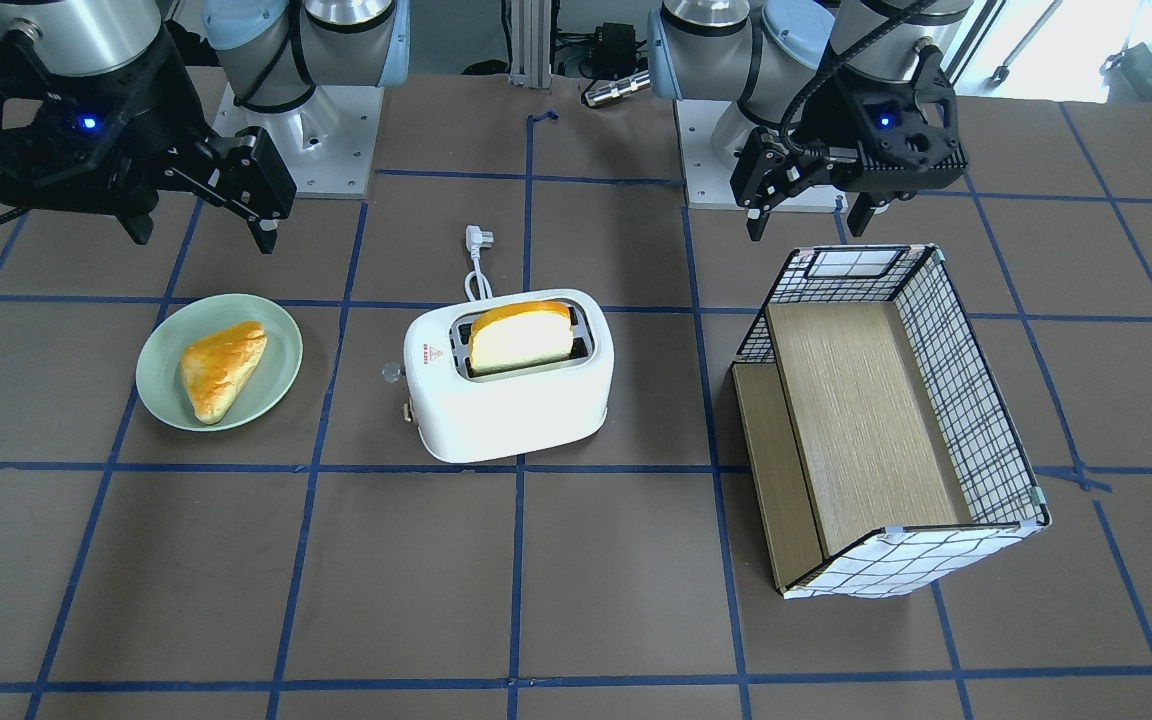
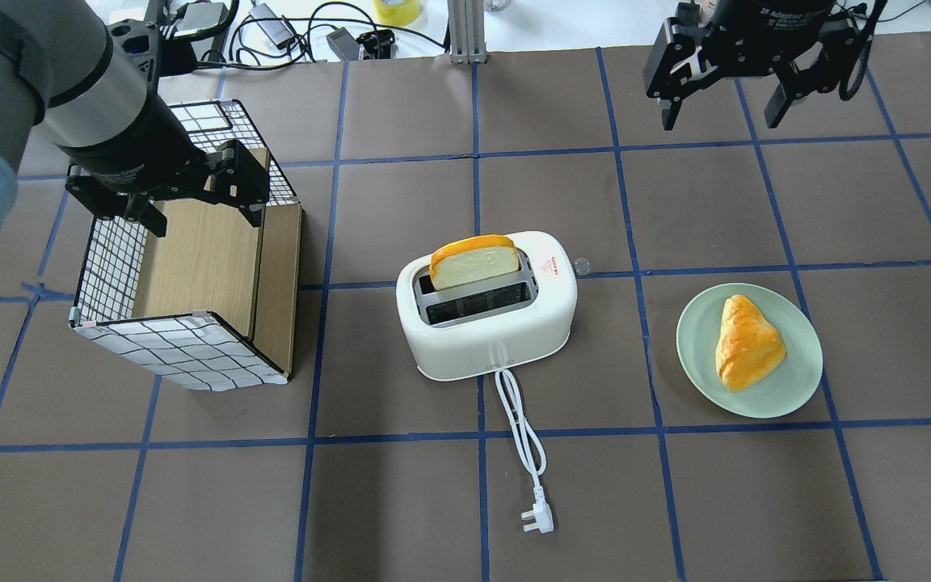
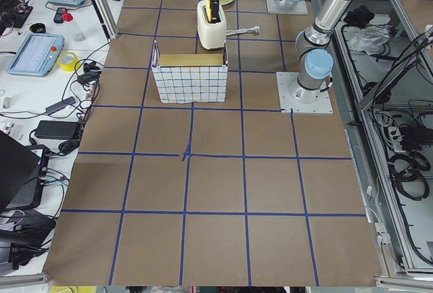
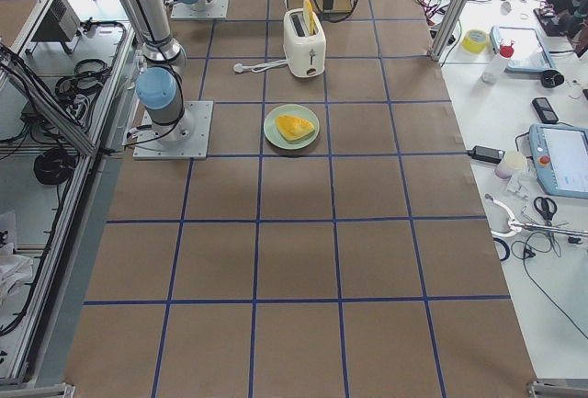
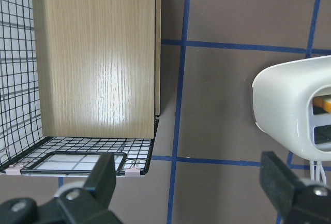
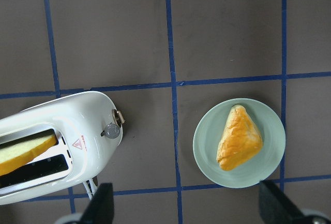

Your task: Press toaster with right arm

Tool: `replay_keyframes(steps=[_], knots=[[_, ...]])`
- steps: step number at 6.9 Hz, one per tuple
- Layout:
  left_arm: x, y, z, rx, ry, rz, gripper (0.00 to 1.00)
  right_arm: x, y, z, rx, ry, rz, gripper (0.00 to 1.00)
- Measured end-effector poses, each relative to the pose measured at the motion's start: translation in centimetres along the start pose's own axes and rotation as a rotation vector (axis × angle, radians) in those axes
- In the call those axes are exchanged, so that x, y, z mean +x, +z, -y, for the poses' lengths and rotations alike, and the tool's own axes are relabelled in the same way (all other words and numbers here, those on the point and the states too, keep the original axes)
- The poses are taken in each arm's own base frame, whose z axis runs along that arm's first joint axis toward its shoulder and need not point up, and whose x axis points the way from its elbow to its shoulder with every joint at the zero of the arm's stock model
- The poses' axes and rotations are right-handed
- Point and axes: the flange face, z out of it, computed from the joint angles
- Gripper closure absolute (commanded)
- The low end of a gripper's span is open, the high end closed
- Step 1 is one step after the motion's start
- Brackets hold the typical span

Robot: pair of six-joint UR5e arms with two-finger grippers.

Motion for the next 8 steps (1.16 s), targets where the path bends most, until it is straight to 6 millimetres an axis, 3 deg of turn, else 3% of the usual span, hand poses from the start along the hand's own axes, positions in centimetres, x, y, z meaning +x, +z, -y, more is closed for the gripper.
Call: replay_keyframes(steps=[8], knots=[[-0.01,0.0,0.0,0.0,0.0,0.001,0.0,-0.44,0.15,-0.05,-0.007,-0.012,0.043,0.0]])
